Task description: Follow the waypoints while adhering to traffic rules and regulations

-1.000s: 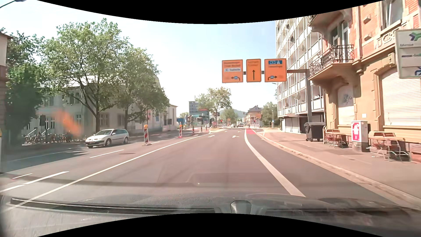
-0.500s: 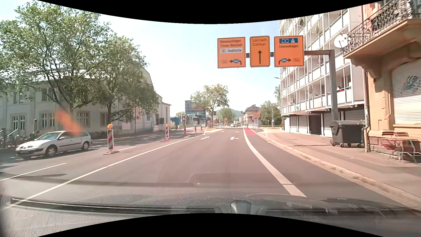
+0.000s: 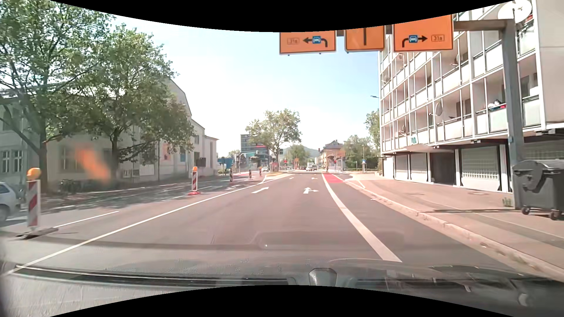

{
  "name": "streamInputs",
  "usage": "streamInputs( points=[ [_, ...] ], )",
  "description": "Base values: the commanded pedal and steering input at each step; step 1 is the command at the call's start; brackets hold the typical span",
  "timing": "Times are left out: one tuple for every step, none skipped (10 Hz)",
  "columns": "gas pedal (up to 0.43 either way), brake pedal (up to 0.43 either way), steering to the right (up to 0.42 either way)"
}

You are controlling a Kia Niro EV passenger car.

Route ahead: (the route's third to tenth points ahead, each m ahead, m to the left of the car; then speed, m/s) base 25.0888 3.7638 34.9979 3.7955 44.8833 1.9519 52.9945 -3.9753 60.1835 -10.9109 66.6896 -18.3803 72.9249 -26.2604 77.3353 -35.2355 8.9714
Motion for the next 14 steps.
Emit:
streamInputs(
  points=[
    [0.079, 0.000, 0.019],
    [0.079, 0.000, 0.018],
    [0.079, 0.000, 0.017],
    [0.079, 0.000, 0.015],
    [0.079, 0.000, 0.015],
    [0.067, 0.000, 0.015],
    [0.059, 0.000, 0.014],
    [0.047, 0.000, 0.013],
    [0.047, 0.000, 0.013],
    [0.047, 0.000, 0.013],
    [0.028, 0.000, 0.013],
    [0.008, 0.000, 0.013],
    [0.008, 0.000, 0.013],
    [0.008, 0.000, 0.013]
  ],
)
